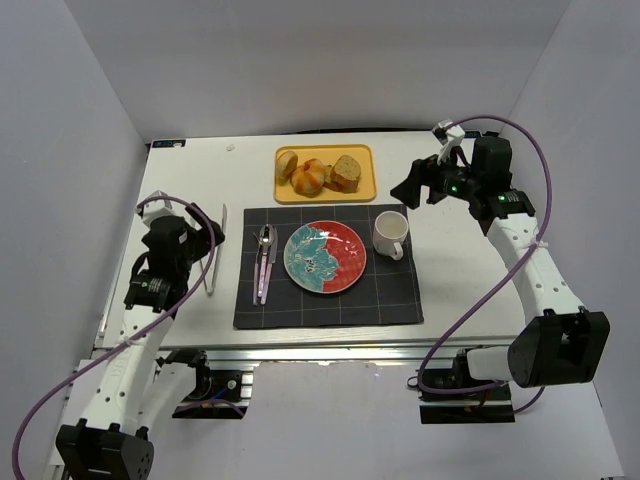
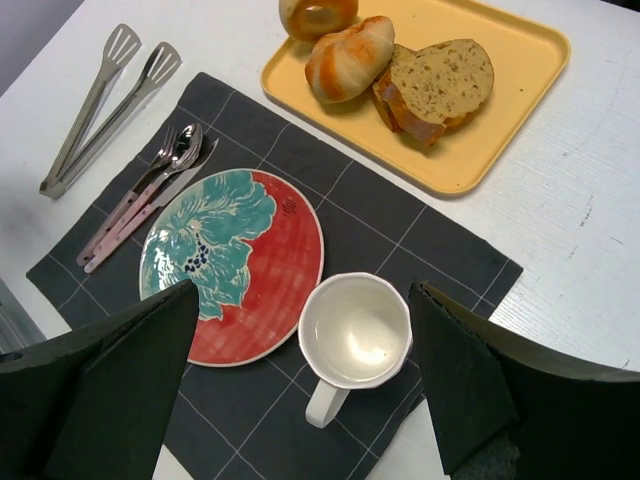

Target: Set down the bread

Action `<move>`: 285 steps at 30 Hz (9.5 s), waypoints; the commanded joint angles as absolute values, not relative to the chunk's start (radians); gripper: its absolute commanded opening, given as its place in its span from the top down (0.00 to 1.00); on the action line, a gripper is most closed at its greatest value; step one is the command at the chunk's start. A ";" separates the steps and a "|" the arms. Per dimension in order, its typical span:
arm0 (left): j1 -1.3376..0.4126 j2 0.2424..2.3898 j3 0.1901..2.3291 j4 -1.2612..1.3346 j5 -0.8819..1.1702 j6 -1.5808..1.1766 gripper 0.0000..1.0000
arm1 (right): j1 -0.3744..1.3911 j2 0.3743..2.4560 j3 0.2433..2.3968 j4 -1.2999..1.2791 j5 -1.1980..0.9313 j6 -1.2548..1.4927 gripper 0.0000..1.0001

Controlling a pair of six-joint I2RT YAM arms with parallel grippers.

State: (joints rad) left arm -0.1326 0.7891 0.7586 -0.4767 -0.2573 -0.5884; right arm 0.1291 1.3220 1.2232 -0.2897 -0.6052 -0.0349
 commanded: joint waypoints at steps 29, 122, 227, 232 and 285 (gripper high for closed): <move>-0.066 1.483 0.949 -0.517 -0.290 -0.243 0.03 | 0.195 1.359 1.072 -0.279 -1.137 -0.703 0.11; -0.388 1.933 1.707 -0.644 -0.242 -0.100 0.45 | 0.123 1.312 1.020 -0.276 -1.143 -0.669 0.11; -0.474 1.938 1.835 -0.575 0.038 -0.422 0.49 | 0.112 1.278 1.020 -0.316 -1.154 -0.654 0.11; -0.457 2.060 1.982 -0.604 0.049 -0.469 0.49 | 0.113 1.272 1.003 -0.302 -1.158 -0.649 0.10; -0.434 2.151 1.911 -0.560 0.213 -0.518 0.52 | 0.112 1.272 0.973 -0.275 -1.163 -0.634 0.11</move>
State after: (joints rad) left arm -0.4332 2.1551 1.9102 -0.5667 0.1986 -0.5327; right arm 0.1177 1.2964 0.9833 -0.3035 -1.1362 -0.6353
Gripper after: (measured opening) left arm 0.490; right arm 0.895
